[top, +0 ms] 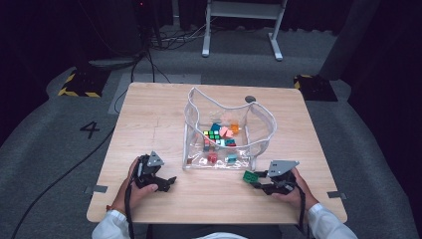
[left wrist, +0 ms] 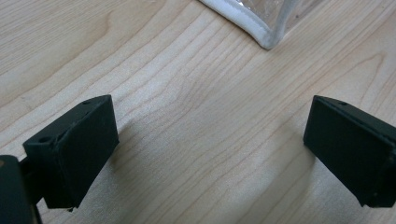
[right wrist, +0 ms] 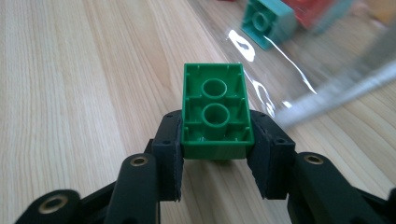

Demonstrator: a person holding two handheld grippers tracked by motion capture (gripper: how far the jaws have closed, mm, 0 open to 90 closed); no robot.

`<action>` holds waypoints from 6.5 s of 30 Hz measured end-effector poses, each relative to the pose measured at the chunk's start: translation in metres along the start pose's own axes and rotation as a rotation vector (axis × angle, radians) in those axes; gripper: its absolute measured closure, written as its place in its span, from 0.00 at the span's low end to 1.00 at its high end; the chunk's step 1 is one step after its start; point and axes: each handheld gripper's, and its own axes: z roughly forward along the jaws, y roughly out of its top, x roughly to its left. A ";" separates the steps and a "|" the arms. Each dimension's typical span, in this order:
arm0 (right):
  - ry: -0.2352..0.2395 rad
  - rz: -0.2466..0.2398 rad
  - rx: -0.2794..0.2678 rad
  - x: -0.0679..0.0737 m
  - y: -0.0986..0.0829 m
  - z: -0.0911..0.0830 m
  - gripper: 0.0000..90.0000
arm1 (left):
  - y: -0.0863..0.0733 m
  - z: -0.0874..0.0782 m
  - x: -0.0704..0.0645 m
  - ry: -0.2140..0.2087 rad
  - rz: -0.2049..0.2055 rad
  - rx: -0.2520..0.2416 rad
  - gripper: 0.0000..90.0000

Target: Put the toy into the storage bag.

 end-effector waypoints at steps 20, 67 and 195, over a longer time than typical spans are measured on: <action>-0.183 0.156 -0.060 -0.070 -0.024 -0.069 0.66 | 0.000 0.000 0.000 0.001 0.000 0.001 0.04; -0.197 -0.006 -0.211 -0.128 0.155 -0.121 0.66 | 0.000 0.001 0.000 0.001 -0.003 0.003 0.03; -0.097 -0.184 0.185 -0.096 0.183 -0.009 0.28 | 0.001 0.001 0.000 -0.001 -0.002 0.004 0.03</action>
